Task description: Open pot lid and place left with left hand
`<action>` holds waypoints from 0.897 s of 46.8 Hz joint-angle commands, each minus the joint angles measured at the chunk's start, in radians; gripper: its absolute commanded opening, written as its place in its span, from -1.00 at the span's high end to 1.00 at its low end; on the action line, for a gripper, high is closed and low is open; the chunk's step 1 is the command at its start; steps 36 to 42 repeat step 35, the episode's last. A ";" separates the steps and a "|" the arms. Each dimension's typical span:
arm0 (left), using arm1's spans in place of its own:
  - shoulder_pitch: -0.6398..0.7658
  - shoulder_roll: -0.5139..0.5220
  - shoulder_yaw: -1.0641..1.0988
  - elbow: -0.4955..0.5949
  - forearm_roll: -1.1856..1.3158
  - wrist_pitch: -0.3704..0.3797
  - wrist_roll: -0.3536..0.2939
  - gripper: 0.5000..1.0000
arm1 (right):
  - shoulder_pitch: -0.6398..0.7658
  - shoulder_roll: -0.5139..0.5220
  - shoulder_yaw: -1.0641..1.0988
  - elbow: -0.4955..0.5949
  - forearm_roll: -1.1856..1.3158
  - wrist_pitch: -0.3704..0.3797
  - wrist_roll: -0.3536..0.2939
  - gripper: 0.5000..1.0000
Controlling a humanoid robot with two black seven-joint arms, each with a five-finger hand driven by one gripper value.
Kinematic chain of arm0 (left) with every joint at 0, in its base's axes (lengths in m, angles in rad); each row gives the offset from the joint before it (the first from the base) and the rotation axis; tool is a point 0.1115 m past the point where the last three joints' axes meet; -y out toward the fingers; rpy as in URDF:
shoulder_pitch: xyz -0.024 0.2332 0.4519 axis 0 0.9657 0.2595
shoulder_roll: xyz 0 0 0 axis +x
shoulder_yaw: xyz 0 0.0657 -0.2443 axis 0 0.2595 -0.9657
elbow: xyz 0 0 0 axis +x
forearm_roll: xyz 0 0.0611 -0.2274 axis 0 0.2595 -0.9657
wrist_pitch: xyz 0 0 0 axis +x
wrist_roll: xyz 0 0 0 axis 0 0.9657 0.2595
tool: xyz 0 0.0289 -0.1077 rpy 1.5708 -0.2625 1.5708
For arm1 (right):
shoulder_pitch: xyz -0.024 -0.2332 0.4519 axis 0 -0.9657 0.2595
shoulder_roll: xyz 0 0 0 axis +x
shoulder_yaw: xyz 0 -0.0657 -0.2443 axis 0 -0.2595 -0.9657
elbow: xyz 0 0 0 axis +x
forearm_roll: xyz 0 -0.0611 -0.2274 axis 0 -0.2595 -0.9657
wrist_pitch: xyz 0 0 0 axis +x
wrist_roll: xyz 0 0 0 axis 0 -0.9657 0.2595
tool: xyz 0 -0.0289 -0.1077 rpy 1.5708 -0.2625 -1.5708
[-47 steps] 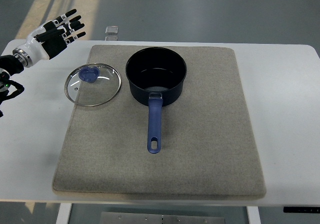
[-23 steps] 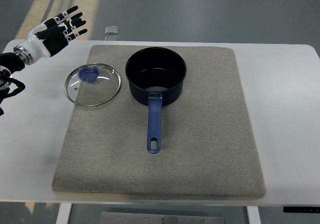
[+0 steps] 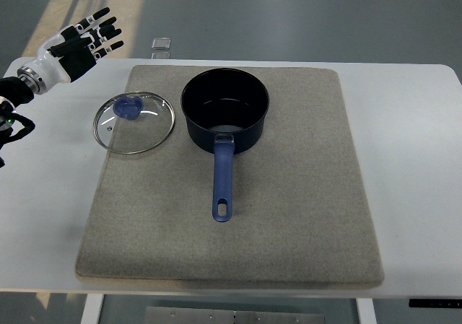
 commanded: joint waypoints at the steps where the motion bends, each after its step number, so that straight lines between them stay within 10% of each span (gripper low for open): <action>1: 0.002 0.000 0.001 0.001 0.000 0.000 0.000 -0.98 | 0.000 0.000 0.000 0.001 -0.005 -0.002 0.000 -0.66; 42: 0.002 0.006 -0.001 0.003 0.000 0.000 0.000 -0.98 | -0.003 0.000 -0.005 0.001 -0.008 -0.011 0.000 -0.66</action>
